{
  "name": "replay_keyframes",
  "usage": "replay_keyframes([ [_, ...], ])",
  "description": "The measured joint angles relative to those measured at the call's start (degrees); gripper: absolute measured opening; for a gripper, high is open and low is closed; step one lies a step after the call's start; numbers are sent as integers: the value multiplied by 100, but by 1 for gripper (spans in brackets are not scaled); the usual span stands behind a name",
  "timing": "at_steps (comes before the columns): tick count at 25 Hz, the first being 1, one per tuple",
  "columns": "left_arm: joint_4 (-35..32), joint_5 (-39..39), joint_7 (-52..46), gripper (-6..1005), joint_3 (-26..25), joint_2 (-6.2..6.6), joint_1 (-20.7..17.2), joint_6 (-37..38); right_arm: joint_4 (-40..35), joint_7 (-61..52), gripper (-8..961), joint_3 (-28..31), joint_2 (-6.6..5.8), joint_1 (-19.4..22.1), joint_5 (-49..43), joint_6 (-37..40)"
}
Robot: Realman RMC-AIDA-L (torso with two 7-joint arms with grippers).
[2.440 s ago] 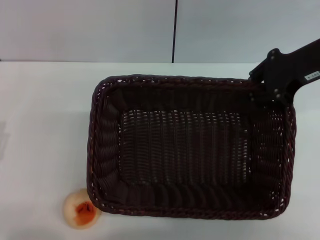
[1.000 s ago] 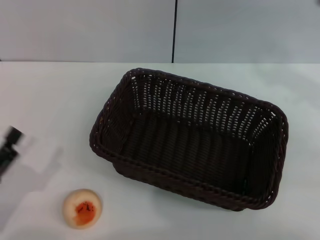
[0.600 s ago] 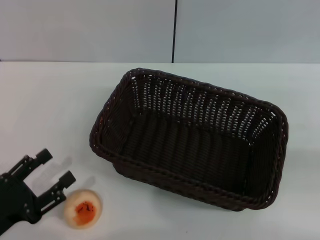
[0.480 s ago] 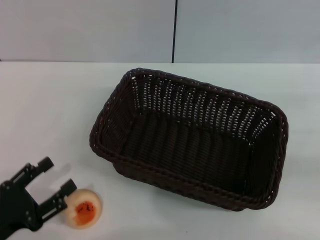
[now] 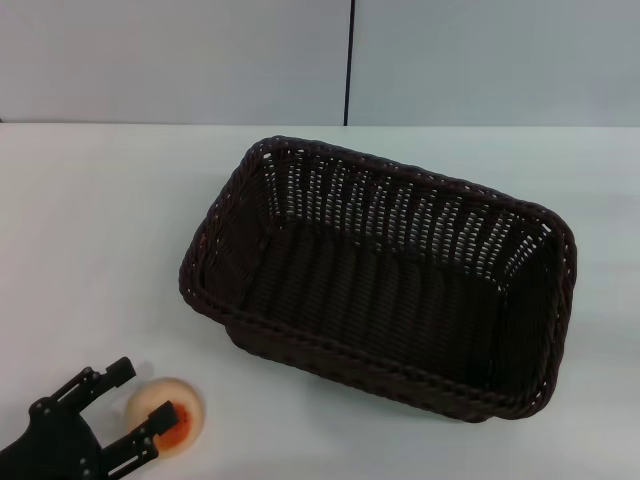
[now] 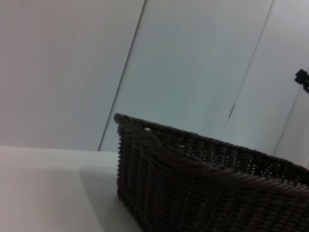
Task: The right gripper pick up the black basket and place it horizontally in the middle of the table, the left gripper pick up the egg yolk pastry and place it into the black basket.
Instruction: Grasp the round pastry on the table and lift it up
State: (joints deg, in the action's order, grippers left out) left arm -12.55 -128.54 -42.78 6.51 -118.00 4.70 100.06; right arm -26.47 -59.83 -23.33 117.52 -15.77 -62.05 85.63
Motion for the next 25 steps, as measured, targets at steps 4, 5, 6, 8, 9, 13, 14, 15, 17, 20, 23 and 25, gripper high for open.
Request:
replay_keyframes([
  [4,48,-17,-5,806,5,5,-3,-103,85,107,278,3,-19,-61,-12,-3],
  [5,50,-18,-5,805,7,5,-3,-137,102,127,278,2,-23,-72,-17,-3],
  [6,50,-18,-5,805,7,5,-4,-157,119,139,278,-4,-30,-78,-28,-3],
  [8,51,-19,-1,710,13,5,-4,-184,121,140,278,-5,-29,-80,-30,-3],
  [9,51,-20,2,615,17,5,-4,-190,126,139,278,-5,-30,-80,-31,-3],
  [13,51,-28,21,527,36,5,14,-197,216,145,278,-4,-38,-80,-34,-3],
  [14,50,-28,20,505,42,5,24,-187,239,147,278,-4,-44,-79,-34,-3],
  [15,51,-31,14,482,57,5,34,-184,256,153,278,-3,-48,-79,-35,-3],
  [17,51,-41,4,438,96,6,58,-192,272,189,278,1,-50,-78,-36,-3],
  [20,54,-69,2,372,113,1,82,-213,275,199,278,6,-50,-77,-35,-3],
  [23,59,-93,1,257,115,-2,93,-233,275,205,278,11,-48,-80,-32,-2],
  [25,59,-94,8,180,117,-3,93,-253,275,206,278,11,-48,-81,-31,-2],
])
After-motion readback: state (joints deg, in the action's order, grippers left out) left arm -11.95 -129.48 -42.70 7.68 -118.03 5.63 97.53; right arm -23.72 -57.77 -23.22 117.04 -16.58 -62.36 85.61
